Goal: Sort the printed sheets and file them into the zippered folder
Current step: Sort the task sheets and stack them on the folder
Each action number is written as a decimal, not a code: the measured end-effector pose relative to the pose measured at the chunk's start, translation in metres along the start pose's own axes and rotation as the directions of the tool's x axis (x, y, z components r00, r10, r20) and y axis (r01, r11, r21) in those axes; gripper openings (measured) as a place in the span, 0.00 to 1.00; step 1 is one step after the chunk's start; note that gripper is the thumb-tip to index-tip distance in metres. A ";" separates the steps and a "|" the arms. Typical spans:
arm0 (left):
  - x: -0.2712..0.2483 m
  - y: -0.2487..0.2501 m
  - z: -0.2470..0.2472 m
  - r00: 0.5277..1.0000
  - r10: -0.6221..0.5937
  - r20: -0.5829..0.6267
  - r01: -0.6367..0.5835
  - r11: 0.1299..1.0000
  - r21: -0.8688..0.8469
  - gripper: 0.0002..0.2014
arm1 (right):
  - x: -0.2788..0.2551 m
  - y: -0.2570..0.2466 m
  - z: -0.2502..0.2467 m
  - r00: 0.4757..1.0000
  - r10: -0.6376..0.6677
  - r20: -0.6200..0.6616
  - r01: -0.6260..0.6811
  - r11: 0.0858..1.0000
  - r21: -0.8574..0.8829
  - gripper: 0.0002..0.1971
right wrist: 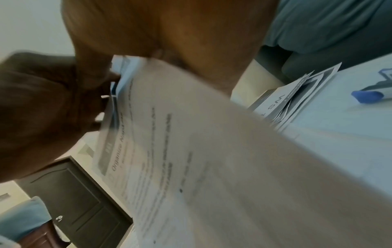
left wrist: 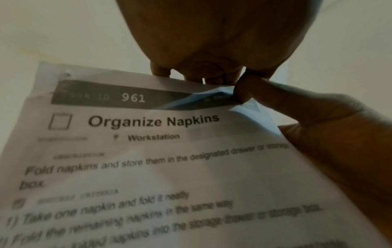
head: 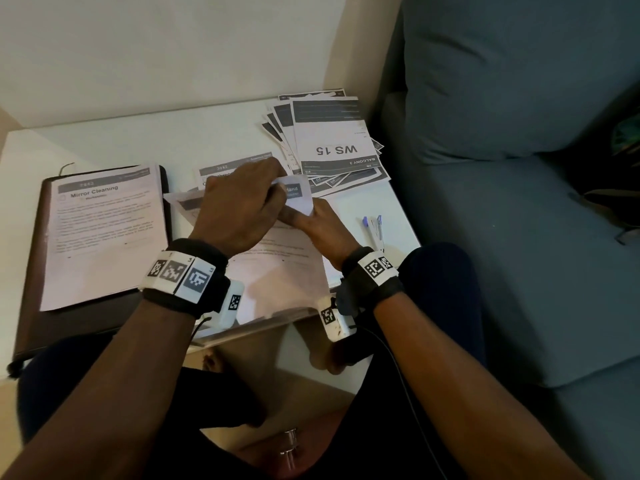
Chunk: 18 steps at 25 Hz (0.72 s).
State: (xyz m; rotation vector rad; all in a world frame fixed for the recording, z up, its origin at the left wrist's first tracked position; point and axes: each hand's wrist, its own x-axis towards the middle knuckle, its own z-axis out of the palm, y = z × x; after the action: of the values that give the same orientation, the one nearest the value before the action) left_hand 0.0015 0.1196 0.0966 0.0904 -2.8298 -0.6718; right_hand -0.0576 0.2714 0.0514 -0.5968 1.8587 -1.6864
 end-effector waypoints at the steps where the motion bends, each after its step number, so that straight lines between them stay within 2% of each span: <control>1: 0.001 0.000 -0.001 0.999 -0.018 -0.026 0.018 1.000 0.003 0.10 | -0.002 0.003 -0.007 0.999 0.027 0.017 -0.028 0.995 0.100 0.15; 2: 0.003 -0.004 -0.001 0.998 -0.045 -0.048 0.045 0.999 -0.001 0.10 | -0.002 0.007 -0.015 0.998 0.058 -0.017 -0.054 0.980 0.191 0.16; 3: 0.004 -0.008 -0.001 0.996 -0.072 -0.057 0.072 0.997 -0.002 0.09 | 0.001 0.013 -0.027 0.988 0.106 -0.114 -0.074 0.964 0.254 0.15; 4: 0.004 -0.014 0.001 0.994 -0.095 -0.057 0.095 0.995 -0.001 0.10 | 0.008 0.021 -0.041 0.949 0.175 -0.262 -0.116 0.967 0.225 0.15; 5: 0.002 -0.018 0.002 0.993 -0.110 -0.050 0.110 0.994 0.002 0.10 | 0.018 0.030 -0.056 0.874 0.234 -0.426 -0.213 0.972 0.097 0.16; 6: 0.002 -0.022 0.004 0.992 -0.119 -0.041 0.119 0.993 -0.002 0.12 | 0.030 0.043 -0.071 0.782 0.273 -0.560 -0.396 0.912 -0.109 0.18; 7: 0.000 -0.024 0.005 0.991 -0.126 -0.034 0.125 0.992 -0.013 0.13 | 0.039 0.054 -0.082 0.695 0.325 -0.642 -0.596 0.759 -0.261 0.22; 8: 0.000 -0.024 0.006 0.991 -0.128 -0.035 0.127 0.991 -0.031 0.14 | 0.045 0.066 -0.090 0.631 0.380 -0.677 -0.725 0.599 -0.339 0.28; 9: -0.001 -0.025 0.007 0.990 -0.134 -0.040 0.132 0.990 -0.047 0.15 | 0.049 0.075 -0.093 0.588 0.429 -0.686 -0.790 0.487 -0.372 0.32; 10: -0.001 -0.026 0.008 0.989 -0.141 -0.049 0.138 0.989 -0.058 0.15 | 0.050 0.084 -0.094 0.576 0.442 -0.688 -0.812 0.410 -0.417 0.34; 12: -0.004 -0.034 0.009 0.985 -0.163 -0.062 0.158 0.985 -0.072 0.15 | 0.052 0.101 -0.092 0.603 0.391 -0.695 -0.797 0.304 -0.521 0.32; 13: -0.006 -0.036 0.009 0.982 -0.175 -0.064 0.170 0.982 -0.082 0.16 | 0.053 0.108 -0.093 0.622 0.346 -0.702 -0.783 0.284 -0.554 0.29; 15: -0.010 -0.040 0.008 0.976 -0.209 -0.061 0.201 0.973 -0.110 0.16 | 0.054 0.113 -0.092 0.635 0.292 -0.716 -0.769 0.332 -0.547 0.25; 16: -0.012 -0.042 0.007 0.974 -0.218 -0.059 0.210 0.971 -0.117 0.15 | 0.055 0.112 -0.091 0.635 0.291 -0.716 -0.761 0.397 -0.513 0.23; 18: -0.016 -0.042 0.002 0.972 -0.224 -0.066 0.215 0.969 -0.122 0.15 | 0.056 0.102 -0.085 0.682 0.227 -0.695 -0.675 0.561 -0.479 0.19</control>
State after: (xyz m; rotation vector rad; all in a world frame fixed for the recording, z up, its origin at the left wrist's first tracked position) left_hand 0.0166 0.0847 0.0721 0.4070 -2.7224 -0.8554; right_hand -0.1516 0.3092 -0.0514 0.2338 2.8120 -0.7306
